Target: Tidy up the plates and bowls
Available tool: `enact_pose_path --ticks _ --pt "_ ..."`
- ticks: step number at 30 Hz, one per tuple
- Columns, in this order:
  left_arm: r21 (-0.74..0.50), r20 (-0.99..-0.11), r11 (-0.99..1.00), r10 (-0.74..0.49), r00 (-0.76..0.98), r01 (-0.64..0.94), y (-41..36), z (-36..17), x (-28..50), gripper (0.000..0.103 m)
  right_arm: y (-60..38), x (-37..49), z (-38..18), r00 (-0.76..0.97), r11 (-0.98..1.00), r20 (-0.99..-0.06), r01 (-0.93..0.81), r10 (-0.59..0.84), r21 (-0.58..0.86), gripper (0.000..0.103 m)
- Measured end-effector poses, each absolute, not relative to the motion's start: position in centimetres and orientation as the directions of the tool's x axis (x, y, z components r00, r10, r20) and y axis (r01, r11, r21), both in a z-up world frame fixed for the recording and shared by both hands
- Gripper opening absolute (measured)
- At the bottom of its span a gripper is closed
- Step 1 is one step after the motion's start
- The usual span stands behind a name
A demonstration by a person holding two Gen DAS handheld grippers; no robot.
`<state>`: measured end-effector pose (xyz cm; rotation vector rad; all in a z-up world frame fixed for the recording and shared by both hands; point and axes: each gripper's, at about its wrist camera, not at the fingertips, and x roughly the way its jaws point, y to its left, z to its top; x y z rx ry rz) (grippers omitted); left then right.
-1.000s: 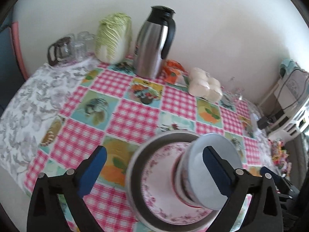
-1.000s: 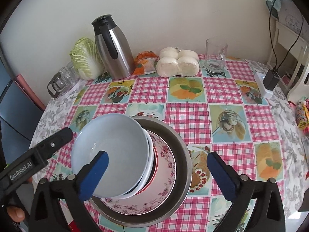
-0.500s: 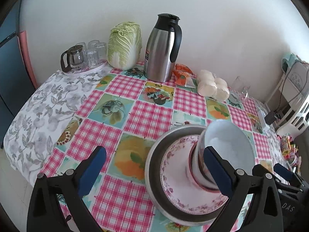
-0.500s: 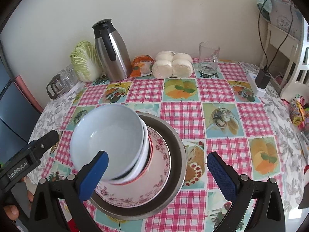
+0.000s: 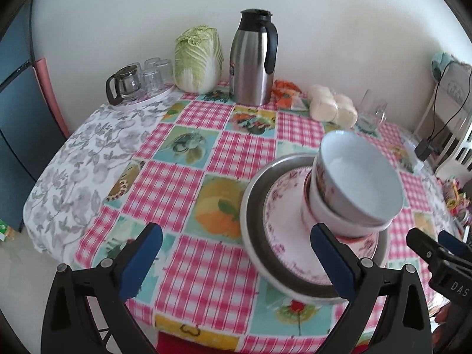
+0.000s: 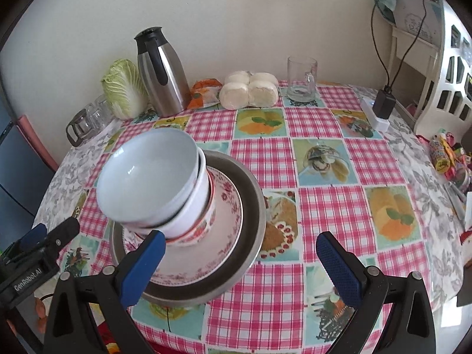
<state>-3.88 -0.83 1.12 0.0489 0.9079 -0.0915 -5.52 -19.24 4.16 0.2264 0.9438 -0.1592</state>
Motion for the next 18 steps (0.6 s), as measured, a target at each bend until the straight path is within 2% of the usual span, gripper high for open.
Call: enact_pose_path --ticks 18 --pt "0.077 -0.875 0.984 -0.01 0.484 0.161 -1.4 -2.3 -5.1 0.1 -17.8 -7.7 1.0 0.498 0.974 -0.865 0.219 -0.068 0.05 0.103"
